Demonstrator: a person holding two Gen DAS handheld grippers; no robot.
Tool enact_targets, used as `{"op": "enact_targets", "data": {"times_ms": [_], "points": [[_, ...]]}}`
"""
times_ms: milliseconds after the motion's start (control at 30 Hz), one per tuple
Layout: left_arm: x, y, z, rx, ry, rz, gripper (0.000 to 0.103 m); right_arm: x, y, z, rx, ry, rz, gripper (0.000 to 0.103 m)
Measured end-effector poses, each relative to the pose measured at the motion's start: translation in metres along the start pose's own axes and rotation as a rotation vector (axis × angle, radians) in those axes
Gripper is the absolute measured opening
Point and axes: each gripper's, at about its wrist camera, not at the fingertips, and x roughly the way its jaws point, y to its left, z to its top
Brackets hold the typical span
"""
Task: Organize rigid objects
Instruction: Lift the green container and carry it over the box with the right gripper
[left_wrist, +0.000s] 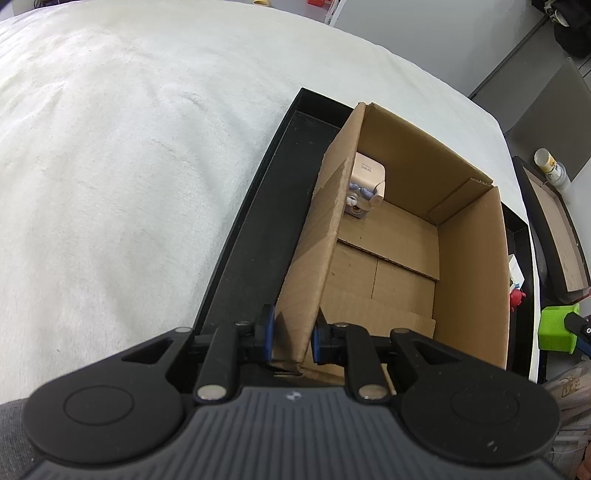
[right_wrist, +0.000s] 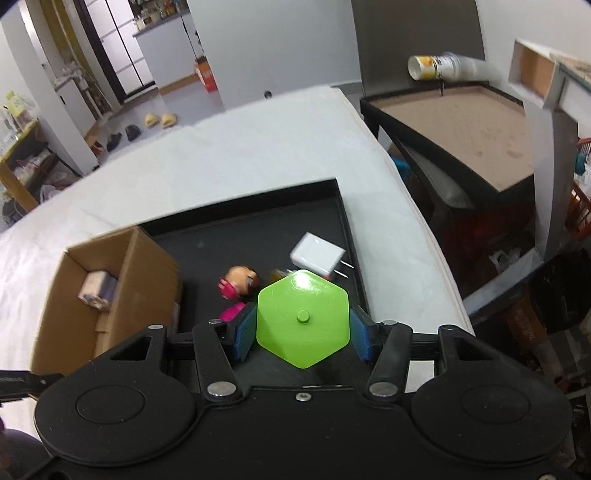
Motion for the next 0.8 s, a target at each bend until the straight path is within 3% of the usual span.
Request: {"op": "enact_targets", "data": {"times_ms": [800], "points": [[0.003, 0.002, 0.000, 0.019, 0.010, -0.034, 0.019, -0.018, 0.085, 0.017, -0.107, -0.011, 0.042, 0.052]]}}
